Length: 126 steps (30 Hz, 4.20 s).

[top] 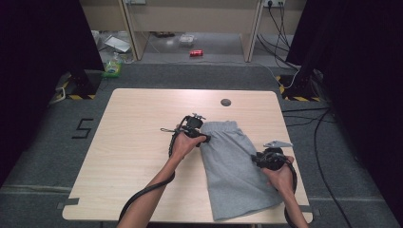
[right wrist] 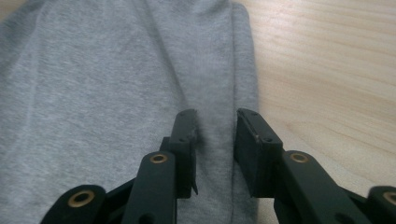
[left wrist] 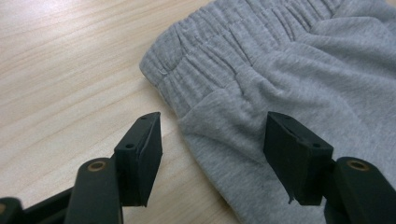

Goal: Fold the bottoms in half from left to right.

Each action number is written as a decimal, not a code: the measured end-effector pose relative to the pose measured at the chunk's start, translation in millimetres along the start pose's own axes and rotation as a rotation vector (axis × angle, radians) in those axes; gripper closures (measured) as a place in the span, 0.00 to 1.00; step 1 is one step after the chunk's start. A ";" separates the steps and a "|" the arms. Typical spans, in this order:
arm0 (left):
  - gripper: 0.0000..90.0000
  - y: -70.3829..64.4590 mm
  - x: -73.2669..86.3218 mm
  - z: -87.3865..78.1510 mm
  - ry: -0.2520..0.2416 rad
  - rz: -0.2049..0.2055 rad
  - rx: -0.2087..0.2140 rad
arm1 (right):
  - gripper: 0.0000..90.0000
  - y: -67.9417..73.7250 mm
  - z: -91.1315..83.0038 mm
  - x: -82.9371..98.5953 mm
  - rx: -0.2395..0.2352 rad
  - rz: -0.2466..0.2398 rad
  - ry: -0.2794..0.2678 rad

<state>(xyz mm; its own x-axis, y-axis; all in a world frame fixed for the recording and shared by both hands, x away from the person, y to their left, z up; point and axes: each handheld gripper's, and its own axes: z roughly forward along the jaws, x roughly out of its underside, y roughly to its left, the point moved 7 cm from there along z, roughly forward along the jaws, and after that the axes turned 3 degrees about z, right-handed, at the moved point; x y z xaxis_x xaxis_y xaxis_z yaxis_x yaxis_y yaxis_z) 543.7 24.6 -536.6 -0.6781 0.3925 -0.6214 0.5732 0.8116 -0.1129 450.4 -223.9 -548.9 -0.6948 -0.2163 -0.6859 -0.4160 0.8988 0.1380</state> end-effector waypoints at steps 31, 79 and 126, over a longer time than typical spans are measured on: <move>0.46 -2.8 2.3 14.0 0.041 0.037 -0.037 | 0.63 3.0 -38.4 -6.6 0.016 -0.007 -0.113; 0.68 1.4 -9.0 22.8 0.063 0.082 -0.076 | 0.51 200.1 -37.8 85.4 -0.312 -0.346 0.073; 0.69 97.7 19.8 -15.5 0.108 0.128 -0.227 | 0.60 307.7 34.1 44.2 -0.426 -0.423 0.056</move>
<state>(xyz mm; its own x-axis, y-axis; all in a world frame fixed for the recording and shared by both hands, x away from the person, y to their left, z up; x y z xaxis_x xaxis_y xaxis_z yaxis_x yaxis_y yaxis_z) 579.2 118.3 -547.9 -0.6588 0.5320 -0.5319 0.5481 0.8238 0.1451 311.7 56.1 -561.2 -0.4428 -0.5520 -0.7066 -0.8536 0.5007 0.1437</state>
